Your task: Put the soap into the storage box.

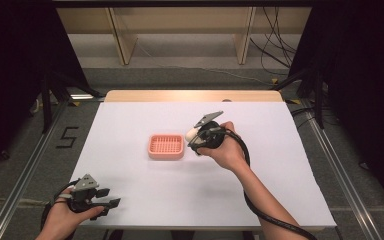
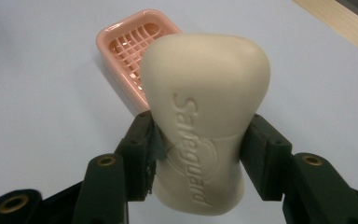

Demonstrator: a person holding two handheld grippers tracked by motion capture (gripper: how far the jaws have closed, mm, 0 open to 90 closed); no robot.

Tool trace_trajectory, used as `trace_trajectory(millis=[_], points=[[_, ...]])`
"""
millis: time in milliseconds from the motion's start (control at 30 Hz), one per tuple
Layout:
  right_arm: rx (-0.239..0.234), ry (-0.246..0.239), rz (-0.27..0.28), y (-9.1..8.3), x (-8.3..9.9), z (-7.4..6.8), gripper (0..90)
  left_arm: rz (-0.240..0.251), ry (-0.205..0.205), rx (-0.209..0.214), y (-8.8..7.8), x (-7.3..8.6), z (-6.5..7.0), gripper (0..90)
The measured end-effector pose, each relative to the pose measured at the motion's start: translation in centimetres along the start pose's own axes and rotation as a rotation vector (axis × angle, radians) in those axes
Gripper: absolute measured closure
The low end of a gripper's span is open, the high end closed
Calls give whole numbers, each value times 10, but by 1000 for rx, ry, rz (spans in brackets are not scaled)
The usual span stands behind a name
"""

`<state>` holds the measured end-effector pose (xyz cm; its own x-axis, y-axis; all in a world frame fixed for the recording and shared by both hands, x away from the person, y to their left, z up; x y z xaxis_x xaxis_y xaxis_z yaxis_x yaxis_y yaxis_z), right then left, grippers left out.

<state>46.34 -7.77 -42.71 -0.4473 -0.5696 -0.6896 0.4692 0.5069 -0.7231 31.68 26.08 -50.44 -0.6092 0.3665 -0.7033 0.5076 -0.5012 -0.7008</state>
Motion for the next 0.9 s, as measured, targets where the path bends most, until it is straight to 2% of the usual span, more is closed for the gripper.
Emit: trace_trajectory(millis=[33,67,100,200,267,300,333,400,433,667,733,767,900], points=[[8,-53,3,1,0,4,505,1,-1,1,0,0,0,413],[8,-53,3,1,0,4,505,1,-1,1,0,0,0,413],[9,-20,10,3,-2,2,505,1,-1,0,0,0,0,413],[-4,-1,13,3,-4,-1,505,0,-1,1,0,0,0,413],[-7,-2,11,2,-4,-1,505,1,0,1,0,0,0,413],[0,-19,18,4,-5,0,505,2,-1,1,0,0,0,413],[-5,-8,10,4,-6,-1,505,2,-1,1,0,0,0,413],[-7,-31,28,6,-7,-1,505,1,1,2,0,0,-1,413],[-10,-12,14,5,-7,-2,505,0,2,1,0,0,-1,413],[-13,-17,20,7,-10,-2,505,2,-3,-8,1,0,-1,413],[-19,-1,18,7,-10,-3,505,2,-3,-8,1,0,-1,413],[1,-29,28,9,-10,-1,505,5,-4,-3,0,0,-1,412],[11,-49,15,9,-10,1,505,4,-3,-3,1,0,-1,413]])
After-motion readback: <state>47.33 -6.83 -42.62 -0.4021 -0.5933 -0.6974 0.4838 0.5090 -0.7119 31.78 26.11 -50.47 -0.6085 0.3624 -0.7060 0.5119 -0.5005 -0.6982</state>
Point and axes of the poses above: each handheld gripper's, and its own axes: y roughly forward along the jaws, x roughly out of its underside, z roughly to its right, the point moved 4 cm from there along y, roughly forward along the jaws, and after that the axes turned 3 degrees about z, right-handed, at the moved point
